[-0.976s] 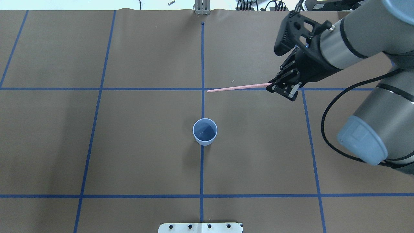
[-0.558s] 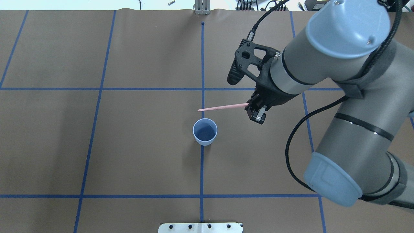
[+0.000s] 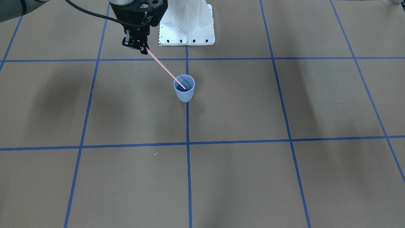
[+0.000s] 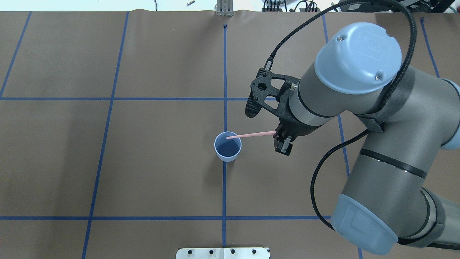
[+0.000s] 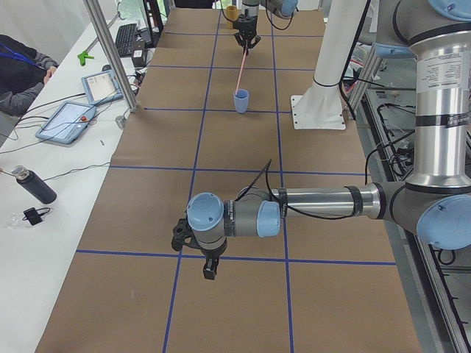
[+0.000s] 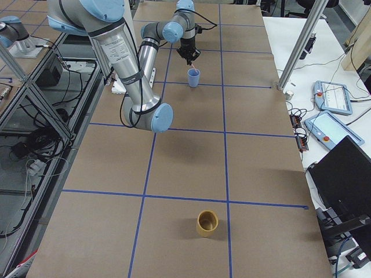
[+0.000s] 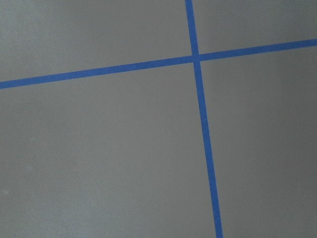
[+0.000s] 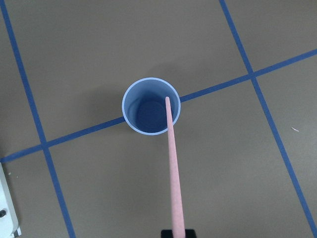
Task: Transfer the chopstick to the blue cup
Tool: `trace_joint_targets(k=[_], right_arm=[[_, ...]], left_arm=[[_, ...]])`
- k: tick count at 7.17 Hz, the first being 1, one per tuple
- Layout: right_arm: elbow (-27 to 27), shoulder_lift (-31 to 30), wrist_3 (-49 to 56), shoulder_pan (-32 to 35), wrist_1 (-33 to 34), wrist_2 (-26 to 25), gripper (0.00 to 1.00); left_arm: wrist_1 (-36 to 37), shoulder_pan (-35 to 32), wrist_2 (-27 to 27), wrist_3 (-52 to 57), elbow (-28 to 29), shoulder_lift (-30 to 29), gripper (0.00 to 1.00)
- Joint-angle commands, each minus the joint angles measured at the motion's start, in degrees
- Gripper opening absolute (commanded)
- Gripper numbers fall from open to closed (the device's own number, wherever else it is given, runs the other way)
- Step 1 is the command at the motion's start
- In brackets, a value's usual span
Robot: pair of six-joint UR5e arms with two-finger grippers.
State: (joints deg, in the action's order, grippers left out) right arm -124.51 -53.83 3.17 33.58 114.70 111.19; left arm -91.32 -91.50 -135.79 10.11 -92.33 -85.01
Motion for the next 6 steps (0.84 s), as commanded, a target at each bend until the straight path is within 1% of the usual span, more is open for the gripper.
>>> trace_joint_targets(k=[1,2,3,4,5,6], right_arm=[[1.1,0.56,0.0,-2.79,0.62,-3.32,0.0],[1.29,1.09,0.0,-3.95,0.53,-6.13,0.0],[1.81,1.79,0.0,-5.09,0.18,-6.94,0.11],[2.08,1.89,0.09,-5.62,0.0,-6.95,0.39],[2.34,1.54,0.09,-5.98,-1.91,-6.95,0.69],[3.04,0.84,0.09,-6.33,-5.67,-6.95,0.99]], left_arm=[[0.0,0.0,0.0,0.0,-0.04,-0.07,0.98],[0.0,0.0,0.0,0.0,-0.04,-0.07,0.98],[0.0,0.0,0.0,0.0,-0.04,-0.07,0.98],[0.0,0.0,0.0,0.0,-0.04,-0.07,0.99],[0.0,0.0,0.0,0.0,-0.04,-0.07,0.99],[0.0,0.0,0.0,0.0,-0.04,-0.07,0.99]])
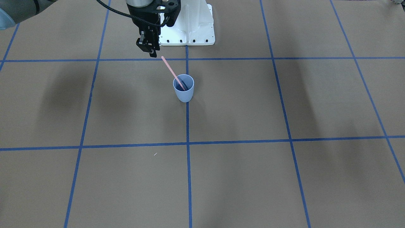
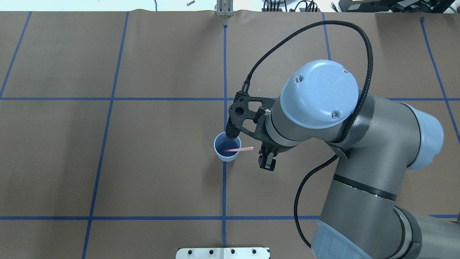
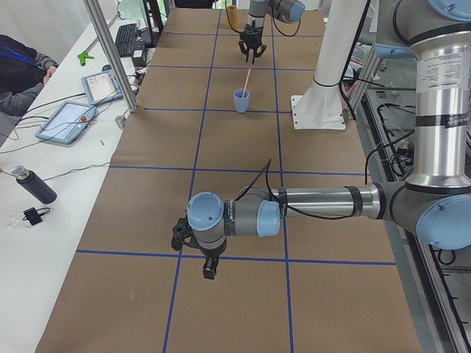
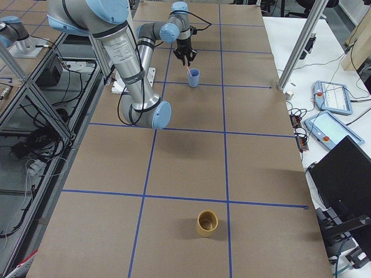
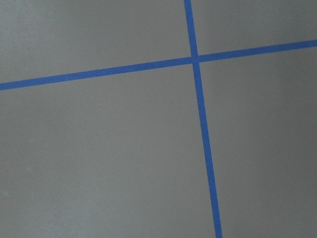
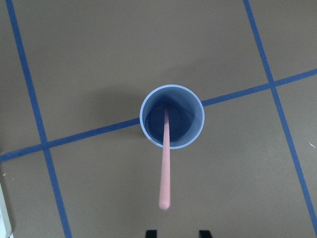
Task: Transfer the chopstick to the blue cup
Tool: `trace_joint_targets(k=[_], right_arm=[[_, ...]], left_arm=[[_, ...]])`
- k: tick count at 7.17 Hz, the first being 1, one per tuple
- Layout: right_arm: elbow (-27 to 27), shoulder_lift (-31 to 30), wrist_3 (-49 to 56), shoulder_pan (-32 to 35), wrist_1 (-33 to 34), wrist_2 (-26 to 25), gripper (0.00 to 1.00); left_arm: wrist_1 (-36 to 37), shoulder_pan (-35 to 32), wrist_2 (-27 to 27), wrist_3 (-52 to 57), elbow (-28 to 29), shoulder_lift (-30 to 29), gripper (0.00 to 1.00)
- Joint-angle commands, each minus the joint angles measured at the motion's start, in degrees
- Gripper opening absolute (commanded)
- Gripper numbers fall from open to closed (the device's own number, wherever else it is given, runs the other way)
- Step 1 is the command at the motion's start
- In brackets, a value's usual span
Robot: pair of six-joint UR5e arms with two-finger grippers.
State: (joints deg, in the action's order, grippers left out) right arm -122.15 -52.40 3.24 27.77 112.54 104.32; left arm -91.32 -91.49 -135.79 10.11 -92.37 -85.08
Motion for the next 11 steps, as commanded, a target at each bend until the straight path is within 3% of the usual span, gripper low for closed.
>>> trace_joint_targets(k=[1,4,5,7,8,10,11], right_arm=[[0.69,-0.25,-0.08,-0.43,-4.43,-0.17,1.0],[0.43,0.36,-1.29,0.62,-5.92,-0.26,1.0],[0.95,-0.76,-8.09,3.58,-12.11,-0.26,1.0],[2.7,-4.45,-10.97,12.79,-14.54,0.44,1.0],[5.93,-6.21,-11.24,18.58,-14.37,4.27,1.0],[15.85,-9.89,-10.36,33.43,-14.28,19.37,1.0],[18.33,-14.27,-10.45,39.41,-13.76,22.65,1.0]], left_arm=[[0.0,0.0,0.0,0.0,0.0,0.0,0.98],[0.0,0.0,0.0,0.09,-0.09,0.0,0.99],[0.0,0.0,0.0,0.09,-0.17,0.0,0.98],[0.0,0.0,0.0,0.09,-0.61,0.0,0.98],[0.0,0.0,0.0,0.0,-0.53,0.0,0.98],[0.0,0.0,0.0,0.09,-0.79,0.0,0.98],[0.0,0.0,0.0,0.09,-0.79,0.0,0.99]])
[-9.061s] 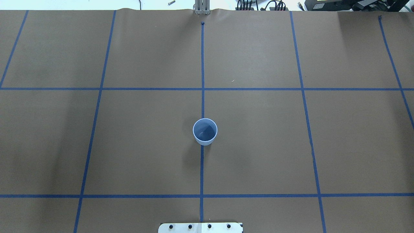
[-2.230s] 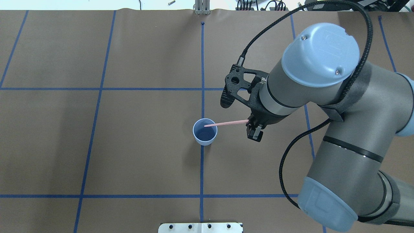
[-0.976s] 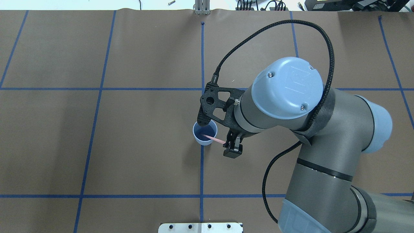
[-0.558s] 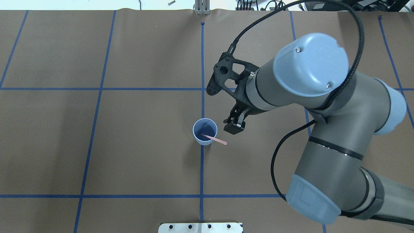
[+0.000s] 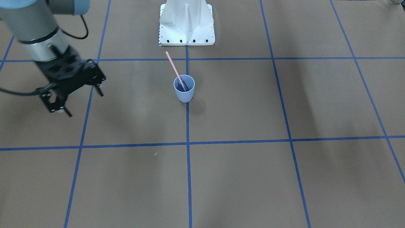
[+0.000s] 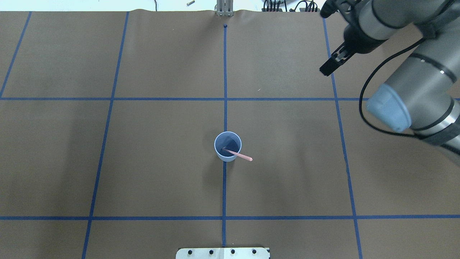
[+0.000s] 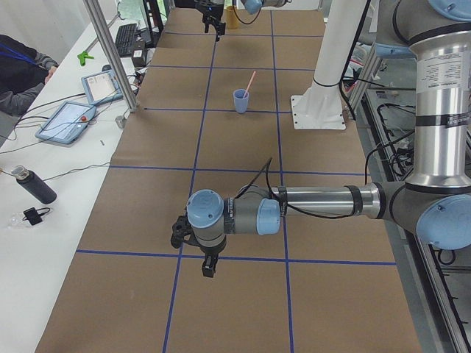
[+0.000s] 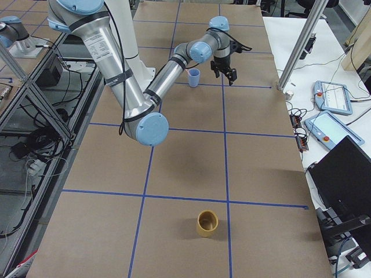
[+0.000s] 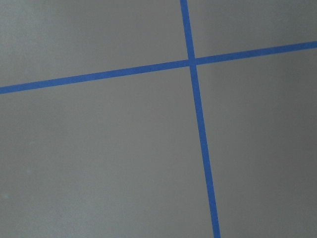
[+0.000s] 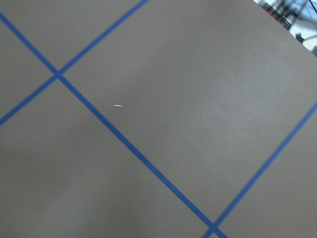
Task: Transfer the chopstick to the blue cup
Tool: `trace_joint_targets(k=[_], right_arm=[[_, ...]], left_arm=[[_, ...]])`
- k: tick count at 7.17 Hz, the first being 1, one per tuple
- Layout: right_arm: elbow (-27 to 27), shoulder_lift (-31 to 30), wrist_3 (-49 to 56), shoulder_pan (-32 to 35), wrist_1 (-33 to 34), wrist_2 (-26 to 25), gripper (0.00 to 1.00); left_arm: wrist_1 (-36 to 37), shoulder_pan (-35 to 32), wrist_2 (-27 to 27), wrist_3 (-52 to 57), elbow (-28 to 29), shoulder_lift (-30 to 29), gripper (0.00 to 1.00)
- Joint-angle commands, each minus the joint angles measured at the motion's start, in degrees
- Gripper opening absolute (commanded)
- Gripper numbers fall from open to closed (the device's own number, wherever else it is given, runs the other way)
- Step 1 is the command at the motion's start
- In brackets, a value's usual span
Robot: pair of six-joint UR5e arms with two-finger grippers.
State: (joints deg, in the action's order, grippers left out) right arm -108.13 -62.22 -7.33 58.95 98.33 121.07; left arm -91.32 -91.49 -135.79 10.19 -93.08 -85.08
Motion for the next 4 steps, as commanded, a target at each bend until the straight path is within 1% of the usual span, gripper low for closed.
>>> trace_joint_targets(k=[1,2,3,4], right_arm=[[5.29,-9.88,0.38,13.68,0.02,7.58,1.0],[5.39,-15.68,0.65,19.3,0.19,9.34,1.0],[5.56,-21.31,6.65,23.45,-0.5,9.62,1.0],[7.04,-25.02,14.72,27.23,0.18,9.44,1.0]], left_arm=[[0.0,0.0,0.0,0.01,0.0,0.09,0.98],[0.09,0.0,0.09,-0.08,0.0,0.09,0.98],[0.17,0.0,0.09,-0.08,-0.09,0.09,0.99],[0.18,0.0,0.09,-0.08,-0.09,0.09,0.98]])
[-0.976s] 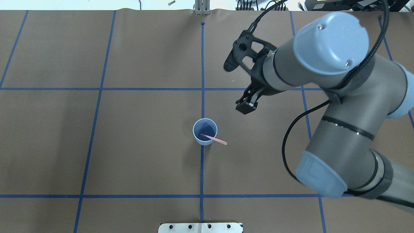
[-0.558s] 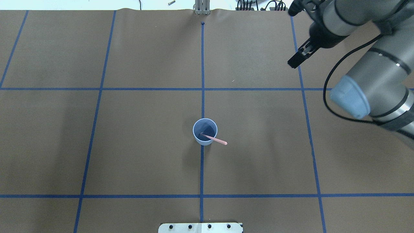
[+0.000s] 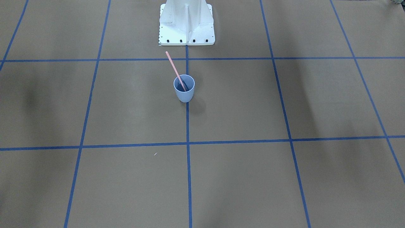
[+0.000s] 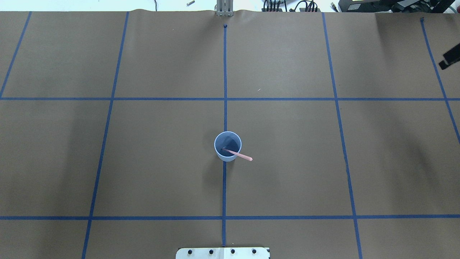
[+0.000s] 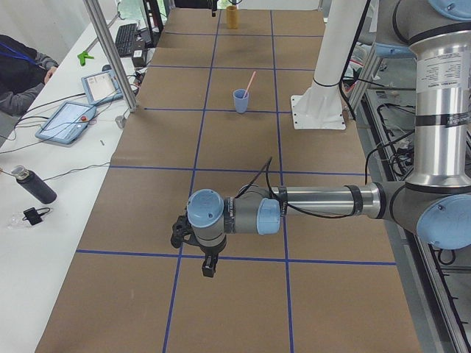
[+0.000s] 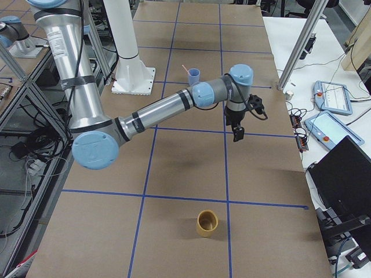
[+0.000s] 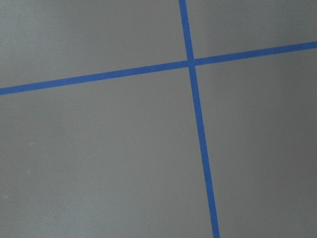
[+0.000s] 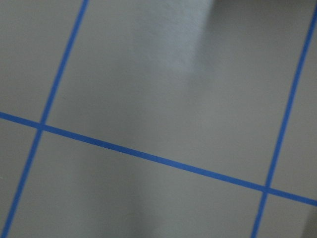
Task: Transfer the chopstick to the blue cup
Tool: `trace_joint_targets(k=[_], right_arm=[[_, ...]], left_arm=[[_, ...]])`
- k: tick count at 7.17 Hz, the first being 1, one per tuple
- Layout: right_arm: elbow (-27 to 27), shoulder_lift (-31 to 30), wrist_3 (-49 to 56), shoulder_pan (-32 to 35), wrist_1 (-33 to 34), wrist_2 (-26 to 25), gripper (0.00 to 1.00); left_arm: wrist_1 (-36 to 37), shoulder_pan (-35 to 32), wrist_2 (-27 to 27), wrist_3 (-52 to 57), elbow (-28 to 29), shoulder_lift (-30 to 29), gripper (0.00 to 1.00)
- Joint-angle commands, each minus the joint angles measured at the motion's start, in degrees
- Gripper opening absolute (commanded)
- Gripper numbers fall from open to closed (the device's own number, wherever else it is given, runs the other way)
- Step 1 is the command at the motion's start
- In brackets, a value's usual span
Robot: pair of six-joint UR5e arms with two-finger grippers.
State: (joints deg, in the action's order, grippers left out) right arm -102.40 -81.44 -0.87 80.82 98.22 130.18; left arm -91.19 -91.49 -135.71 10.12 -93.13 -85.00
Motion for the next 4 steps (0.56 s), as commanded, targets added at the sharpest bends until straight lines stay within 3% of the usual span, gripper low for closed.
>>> trace_joint_targets(k=[1,2,4], right_arm=[[2.1,-9.49,9.73,8.1,0.13,-0.44,1.0],[1.94,-13.36,9.75,9.52,-0.4,-4.28,1.0],[1.76,-15.5,9.22,10.5,-2.59,-5.9,1.0]], left_arm=[[0.04,0.0,0.01,-0.01,-0.03,0.01,0.98],[0.04,0.0,0.1,-0.01,-0.03,0.01,0.98],[0.57,0.0,0.36,0.16,0.58,0.09,0.98]])
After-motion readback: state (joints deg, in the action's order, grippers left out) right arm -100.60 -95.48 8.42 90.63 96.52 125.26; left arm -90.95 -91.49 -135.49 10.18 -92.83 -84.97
